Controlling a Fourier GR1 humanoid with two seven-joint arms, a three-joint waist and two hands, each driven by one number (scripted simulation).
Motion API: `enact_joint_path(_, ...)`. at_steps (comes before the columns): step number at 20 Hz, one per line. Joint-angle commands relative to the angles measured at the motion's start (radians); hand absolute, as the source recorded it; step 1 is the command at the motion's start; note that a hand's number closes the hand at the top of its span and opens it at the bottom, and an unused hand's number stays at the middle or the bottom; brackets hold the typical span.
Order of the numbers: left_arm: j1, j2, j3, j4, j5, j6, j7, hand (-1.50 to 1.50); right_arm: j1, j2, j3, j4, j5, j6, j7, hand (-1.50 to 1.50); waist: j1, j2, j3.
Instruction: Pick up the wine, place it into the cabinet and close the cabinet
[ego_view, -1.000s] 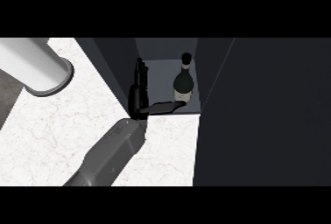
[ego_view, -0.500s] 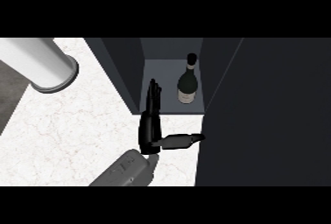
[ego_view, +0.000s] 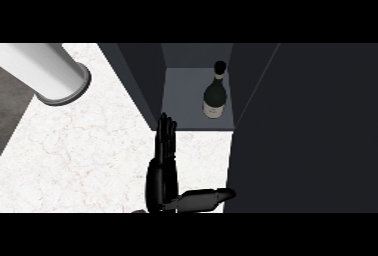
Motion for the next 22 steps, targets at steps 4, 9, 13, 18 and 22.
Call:
enact_joint_path(4,0.166,0.102,-0.060,-0.279,-0.064,0.052,0.059,-1.50,-0.007,-0.021,-0.005,-0.165,-0.077,-0.025,0.134,-1.50,-0.001,-0.001,-0.001)
enact_joint_path(9,0.260,0.174,-0.110,-0.369,-0.112,0.011,0.038,-1.50,0.032,-0.013,0.008,-0.121,-0.134,0.020,0.099,-1.50,-0.003,0.001,0.000)
enact_joint_path(13,0.313,0.265,-0.094,-0.454,-0.099,-0.065,0.035,-1.50,0.060,-0.042,0.007,-0.075,-0.173,0.091,0.097,1.50,-0.001,0.001,0.000)
enact_joint_path(18,0.391,0.392,-0.080,-0.577,-0.097,-0.109,0.069,-1.50,0.074,-0.037,0.063,-0.090,-0.112,0.131,0.059,1.50,0.000,0.001,0.000)
enact_joint_path(22,0.398,0.458,0.043,-0.596,-0.035,-0.197,0.074,-1.50,0.144,-0.030,0.115,-0.096,-0.145,0.167,0.058,1.50,-0.005,0.002,0.000)
